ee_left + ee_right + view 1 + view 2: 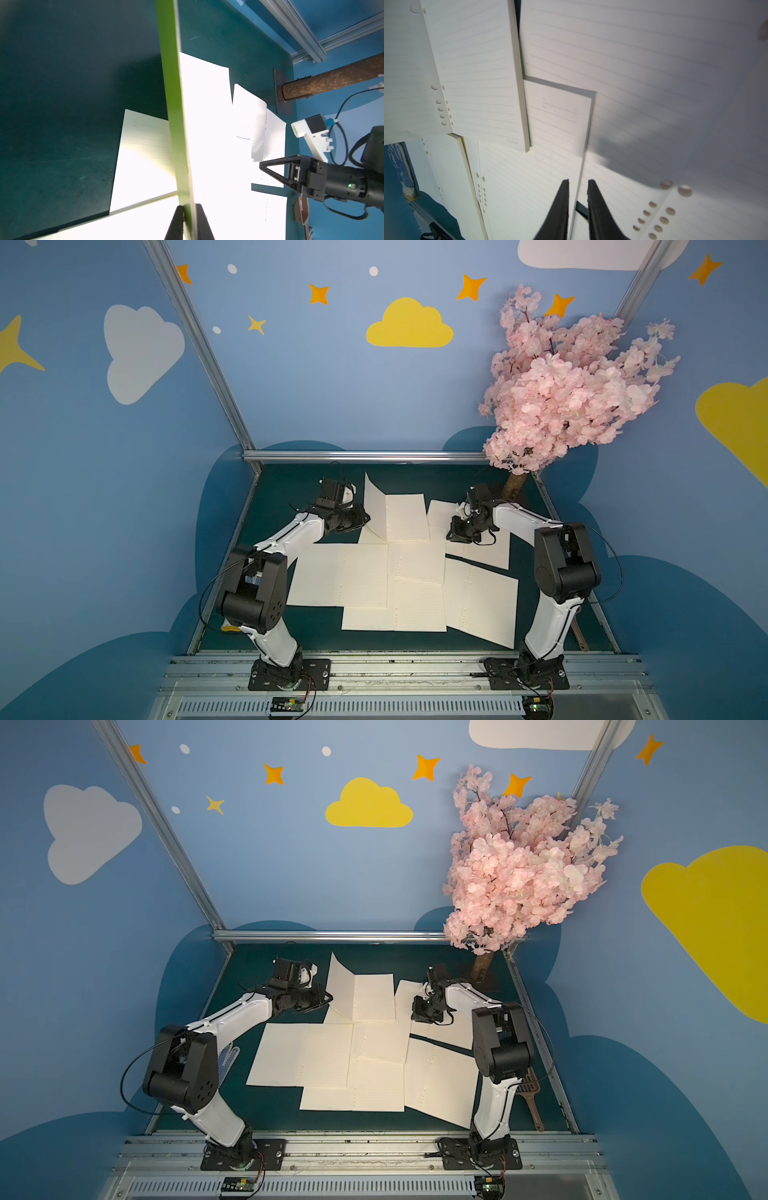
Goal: Close the notebook
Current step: Close the notebook at the center of the board.
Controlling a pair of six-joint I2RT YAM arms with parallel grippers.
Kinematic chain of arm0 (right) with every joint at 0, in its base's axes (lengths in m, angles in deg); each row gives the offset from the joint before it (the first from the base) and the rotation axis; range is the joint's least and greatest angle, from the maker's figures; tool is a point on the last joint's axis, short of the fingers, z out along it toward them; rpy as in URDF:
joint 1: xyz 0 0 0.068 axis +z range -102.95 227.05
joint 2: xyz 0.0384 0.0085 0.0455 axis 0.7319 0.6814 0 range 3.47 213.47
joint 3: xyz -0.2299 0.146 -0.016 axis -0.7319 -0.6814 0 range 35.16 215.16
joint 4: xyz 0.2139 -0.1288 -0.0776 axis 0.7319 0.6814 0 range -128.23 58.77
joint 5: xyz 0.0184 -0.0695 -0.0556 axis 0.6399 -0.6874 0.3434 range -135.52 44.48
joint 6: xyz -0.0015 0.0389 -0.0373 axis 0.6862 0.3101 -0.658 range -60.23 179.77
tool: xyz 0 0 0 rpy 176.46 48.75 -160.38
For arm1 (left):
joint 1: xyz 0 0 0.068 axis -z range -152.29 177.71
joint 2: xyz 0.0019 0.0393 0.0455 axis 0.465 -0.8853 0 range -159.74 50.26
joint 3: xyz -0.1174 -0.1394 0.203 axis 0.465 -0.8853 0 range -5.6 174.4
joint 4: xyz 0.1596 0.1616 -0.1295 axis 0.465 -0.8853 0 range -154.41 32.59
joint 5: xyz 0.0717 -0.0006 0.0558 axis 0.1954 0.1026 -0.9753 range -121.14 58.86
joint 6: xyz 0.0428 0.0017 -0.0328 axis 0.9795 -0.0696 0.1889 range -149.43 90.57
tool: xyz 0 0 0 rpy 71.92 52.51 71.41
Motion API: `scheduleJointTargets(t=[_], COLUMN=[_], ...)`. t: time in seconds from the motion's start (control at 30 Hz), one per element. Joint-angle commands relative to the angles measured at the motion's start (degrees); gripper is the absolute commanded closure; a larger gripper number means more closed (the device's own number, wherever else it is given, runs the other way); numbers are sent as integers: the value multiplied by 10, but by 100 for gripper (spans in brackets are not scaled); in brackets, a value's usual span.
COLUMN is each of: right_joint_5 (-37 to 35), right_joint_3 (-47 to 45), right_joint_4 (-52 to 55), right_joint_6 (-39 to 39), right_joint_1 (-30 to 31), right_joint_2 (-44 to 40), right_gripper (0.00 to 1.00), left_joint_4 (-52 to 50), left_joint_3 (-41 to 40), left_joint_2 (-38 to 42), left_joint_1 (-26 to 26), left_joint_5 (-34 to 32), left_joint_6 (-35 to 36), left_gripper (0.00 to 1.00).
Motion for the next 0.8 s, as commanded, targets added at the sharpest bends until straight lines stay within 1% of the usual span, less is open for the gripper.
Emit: scheduleJointTargets(t=[0.0, 0.3, 0.57, 0.77], right_joint_5=[2, 0, 2, 2], right_joint_3=[-7, -5, 3, 11], right_joint_4=[1, 4, 7, 13], right_joint_6=[3, 2, 3, 2], right_joint_1=[4, 5, 4, 4], right_joint_2=[-20, -21, -20, -25], right_gripper=[79, 79, 78, 78], left_joint_4=[3, 11, 45, 77], left_joint_3=[11, 39, 42, 54], left_joint_2=[-6, -28, -31, -55], left_joint_1=[-2, 11, 36, 52], left_joint_5=[19, 39, 60, 91], left_joint_6=[7, 7, -2, -15], left_gripper=[81, 73, 61, 57])
